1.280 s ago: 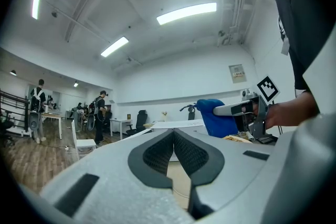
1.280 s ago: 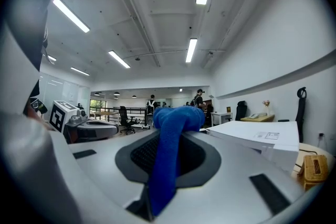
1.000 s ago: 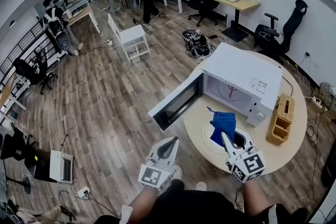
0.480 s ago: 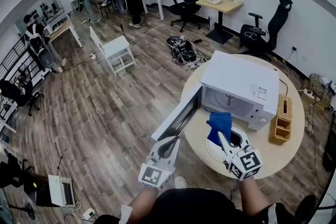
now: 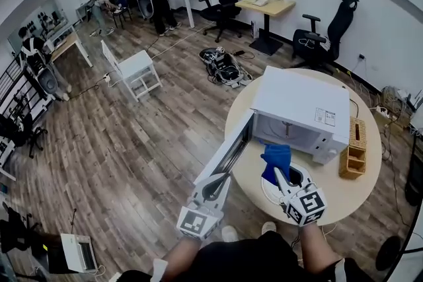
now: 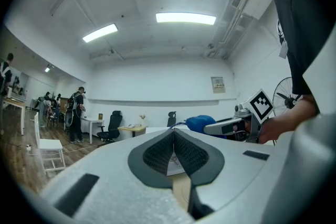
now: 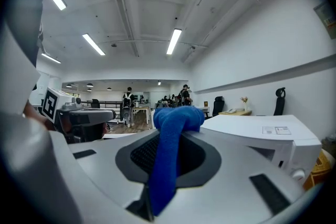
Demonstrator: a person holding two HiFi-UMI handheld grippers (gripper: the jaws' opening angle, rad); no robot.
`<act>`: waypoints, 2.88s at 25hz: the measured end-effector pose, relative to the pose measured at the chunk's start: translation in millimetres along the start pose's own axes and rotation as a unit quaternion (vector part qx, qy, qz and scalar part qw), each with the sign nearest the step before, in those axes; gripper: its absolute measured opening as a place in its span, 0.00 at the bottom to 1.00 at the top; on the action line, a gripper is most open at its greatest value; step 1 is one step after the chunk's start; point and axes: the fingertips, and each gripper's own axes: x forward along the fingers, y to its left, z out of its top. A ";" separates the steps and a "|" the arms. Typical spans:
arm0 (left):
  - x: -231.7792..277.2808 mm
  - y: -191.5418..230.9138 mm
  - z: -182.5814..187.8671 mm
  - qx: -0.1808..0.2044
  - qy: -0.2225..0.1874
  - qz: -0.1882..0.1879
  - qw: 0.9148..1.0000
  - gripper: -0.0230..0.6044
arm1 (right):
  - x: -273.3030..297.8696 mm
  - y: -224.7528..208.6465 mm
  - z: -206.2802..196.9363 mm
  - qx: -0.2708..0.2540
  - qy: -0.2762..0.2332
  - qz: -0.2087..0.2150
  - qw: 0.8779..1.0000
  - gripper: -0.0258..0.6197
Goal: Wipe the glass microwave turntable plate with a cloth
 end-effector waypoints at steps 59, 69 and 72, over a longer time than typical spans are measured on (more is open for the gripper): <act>85.9 1.7 -43.5 -0.009 0.052 0.059 0.997 0.05 | 95.7 -69.0 -291.1 -0.079 0.360 0.105 0.924 0.13; 98.2 -6.3 -45.2 -0.016 0.057 0.042 0.997 0.05 | 83.8 -108.1 -295.1 -0.075 0.368 0.056 0.925 0.14; 99.7 -5.0 -46.2 -0.008 0.055 0.040 0.998 0.05 | 80.1 -122.1 -295.9 -0.073 0.371 0.040 0.925 0.14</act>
